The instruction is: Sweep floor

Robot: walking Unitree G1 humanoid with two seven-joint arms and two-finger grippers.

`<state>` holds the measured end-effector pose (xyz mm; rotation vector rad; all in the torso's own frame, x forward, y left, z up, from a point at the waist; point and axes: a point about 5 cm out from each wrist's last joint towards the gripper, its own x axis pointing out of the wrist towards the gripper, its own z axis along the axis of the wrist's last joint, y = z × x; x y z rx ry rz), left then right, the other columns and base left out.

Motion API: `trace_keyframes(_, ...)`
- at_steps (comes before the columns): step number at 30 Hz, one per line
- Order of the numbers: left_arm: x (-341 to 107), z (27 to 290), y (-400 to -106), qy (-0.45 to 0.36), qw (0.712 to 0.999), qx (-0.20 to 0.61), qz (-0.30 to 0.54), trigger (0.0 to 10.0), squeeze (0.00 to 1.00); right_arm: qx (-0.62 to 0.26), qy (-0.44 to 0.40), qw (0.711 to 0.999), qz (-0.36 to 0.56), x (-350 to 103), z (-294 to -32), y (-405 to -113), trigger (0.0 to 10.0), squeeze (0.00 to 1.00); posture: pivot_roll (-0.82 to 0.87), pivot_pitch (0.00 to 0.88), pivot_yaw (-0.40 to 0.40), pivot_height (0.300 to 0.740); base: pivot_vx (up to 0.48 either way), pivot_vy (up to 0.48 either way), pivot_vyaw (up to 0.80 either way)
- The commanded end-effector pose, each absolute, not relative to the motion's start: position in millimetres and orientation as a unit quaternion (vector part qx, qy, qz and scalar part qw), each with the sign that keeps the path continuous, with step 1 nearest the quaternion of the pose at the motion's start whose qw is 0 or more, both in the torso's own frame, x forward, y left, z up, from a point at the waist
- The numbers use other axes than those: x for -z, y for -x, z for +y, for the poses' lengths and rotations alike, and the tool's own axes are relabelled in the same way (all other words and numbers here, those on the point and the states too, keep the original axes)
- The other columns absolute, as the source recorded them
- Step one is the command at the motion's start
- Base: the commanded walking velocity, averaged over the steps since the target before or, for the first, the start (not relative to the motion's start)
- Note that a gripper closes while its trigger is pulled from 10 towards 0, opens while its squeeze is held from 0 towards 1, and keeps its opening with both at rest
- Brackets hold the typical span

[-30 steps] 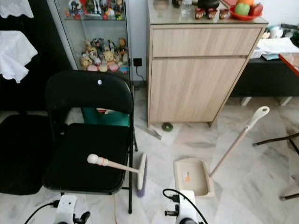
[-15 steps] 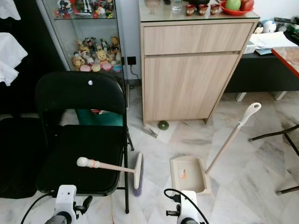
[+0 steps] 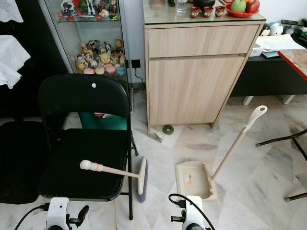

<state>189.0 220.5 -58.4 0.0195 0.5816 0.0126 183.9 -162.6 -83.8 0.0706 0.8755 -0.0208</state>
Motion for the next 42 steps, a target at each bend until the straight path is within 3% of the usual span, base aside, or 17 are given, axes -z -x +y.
trace_keyframes(1,52.9,221.0,-194.1,0.0,0.965,-0.01,0.262,10.0,1.0,0.012,-0.033,0.902,0.43,85.6,-164.0,-180.3,10.0,0.0,0.07,0.087,-0.018,0.74,0.0,0.0,0.0)
trace_keyframes(8,44.9,220.8,-197.7,0.0,0.975,-0.009,0.224,10.0,1.0,0.013,-0.033,0.902,0.43,85.4,-163.9,-180.6,10.0,0.0,0.07,0.09,-0.016,0.74,0.0,0.0,0.0)
trace_keyframes(18,39.8,225.9,-174.0,-0.006,0.983,-0.011,0.183,10.0,1.0,0.011,-0.032,0.902,0.43,85.3,-164.2,-180.8,10.0,0.0,0.08,0.092,-0.016,0.74,0.0,0.0,0.0)
trace_keyframes(25,26.1,227.4,-173.8,0.001,0.989,-0.012,0.149,10.0,1.0,0.011,-0.03,0.902,0.43,85.0,-164.6,-181.4,10.0,0.0,0.09,0.094,-0.016,0.74,0.0,0.0,0.0)
trace_keyframes(26,26.0,227.4,-174.5,-0.002,0.989,-0.014,0.149,10.0,0.22,0.01,-0.03,0.902,0.43,85.0,-164.5,-181.6,10.0,0.0,0.09,0.094,-0.016,0.74,0.0,0.0,0.0)
trace_keyframes(27,26.2,227.4,-175.4,-0.006,0.989,-0.016,0.15,10.0,0.0,0.01,-0.03,0.902,0.43,84.9,-164.3,-181.8,10.0,0.0,0.09,0.094,-0.016,0.74,0.0,0.0,0.0)
trace_keyframes(42,27.7,228.2,-175.8,-0.009,0.986,-0.024,0.162,10.0,0.0,0.01,-0.029,0.902,0.43,85.0,-164.8,-181.6,10.0,0.0,0.08,0.093,-0.017,0.74,0.0,-0.16,0.0)
